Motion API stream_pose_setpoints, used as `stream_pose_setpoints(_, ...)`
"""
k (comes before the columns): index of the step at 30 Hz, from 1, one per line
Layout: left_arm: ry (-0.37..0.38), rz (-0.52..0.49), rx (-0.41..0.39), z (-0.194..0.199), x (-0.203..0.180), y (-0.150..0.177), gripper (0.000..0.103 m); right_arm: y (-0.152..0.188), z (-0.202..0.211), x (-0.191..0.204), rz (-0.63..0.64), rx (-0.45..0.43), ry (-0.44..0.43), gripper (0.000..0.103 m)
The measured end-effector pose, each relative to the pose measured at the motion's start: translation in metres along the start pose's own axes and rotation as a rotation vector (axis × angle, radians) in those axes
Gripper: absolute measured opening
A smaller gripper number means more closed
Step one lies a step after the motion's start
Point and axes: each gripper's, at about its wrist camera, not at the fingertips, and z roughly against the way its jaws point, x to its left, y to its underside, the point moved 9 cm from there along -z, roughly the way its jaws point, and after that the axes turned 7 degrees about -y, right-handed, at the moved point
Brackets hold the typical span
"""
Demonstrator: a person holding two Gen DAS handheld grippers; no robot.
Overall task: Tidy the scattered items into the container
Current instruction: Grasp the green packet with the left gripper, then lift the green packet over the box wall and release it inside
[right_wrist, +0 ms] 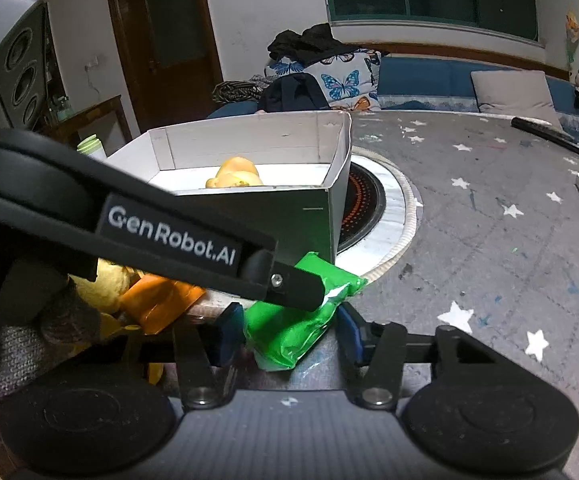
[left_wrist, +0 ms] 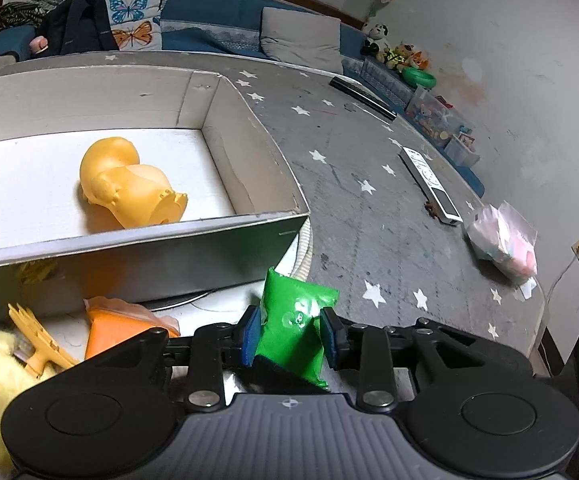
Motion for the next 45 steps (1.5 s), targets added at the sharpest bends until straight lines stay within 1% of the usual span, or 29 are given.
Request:
stream_pose_setpoints(2,0.001,-0.001,-0.006,0.005,-0.001,0.001,0.033,-0.002,0.005,0.001,0.003,-0.013,0.006,0.041)
stream_pose_setpoints(7,0.003,0.008,-0.02,0.014,-0.002,0.001,0.033,-0.008,0.014,0.006,0.025,-0.03,0.006,0.037)
stream_pose_setpoints(8,0.002,0.01,-0.02,0.015,-0.001,0.002,0.033,-0.008,0.015,0.007,0.025,-0.03,0.006,0.035)
stream_pose_setpoints(11,-0.001,0.017,-0.021,0.017,-0.001,0.003,0.033,-0.005,0.015,0.009,0.016,-0.028,-0.001,0.034)
stream_pose_setpoints(14,0.005,0.013,-0.048,0.026,-0.003,0.0,0.033,-0.009,0.022,0.011,0.023,-0.047,-0.002,0.033)
stream_pose_setpoints(21,0.003,0.021,-0.156,0.058,-0.004,-0.031,0.034,-0.042,0.04,0.021,0.069,-0.13,-0.013,0.031)
stream_pose_setpoints(25,-0.007,0.043,-0.21,0.066,0.002,-0.055,0.034,-0.069,0.034,0.025,0.108,-0.169,-0.011,0.031)
stream_pose_setpoints(28,-0.019,0.07,-0.218,0.057,0.01,-0.069,0.034,-0.086,0.025,0.026,0.128,-0.184,-0.008,0.031)
stream_pose_setpoints(31,-0.031,0.098,-0.224,0.048,0.019,-0.083,0.034,-0.099,0.008,0.024,0.144,-0.179,0.003,0.031)
stream_pose_setpoints(34,-0.04,0.123,-0.224,0.039,0.027,-0.094,0.034,-0.104,-0.008,0.021,0.142,-0.161,0.006,0.031)
stream_pose_setpoints(39,-0.032,0.157,-0.191,0.021,0.04,-0.095,0.034,-0.1,-0.028,0.015,0.139,-0.125,0.01,0.031)
stream_pose_setpoints(42,-0.032,0.165,-0.173,0.017,0.045,-0.09,0.034,-0.095,-0.035,0.014,0.135,-0.11,0.011,0.031)
stream_pose_setpoints(45,-0.029,0.175,-0.173,0.019,0.048,-0.085,0.034,-0.091,-0.035,0.014,0.134,-0.106,0.015,0.032)
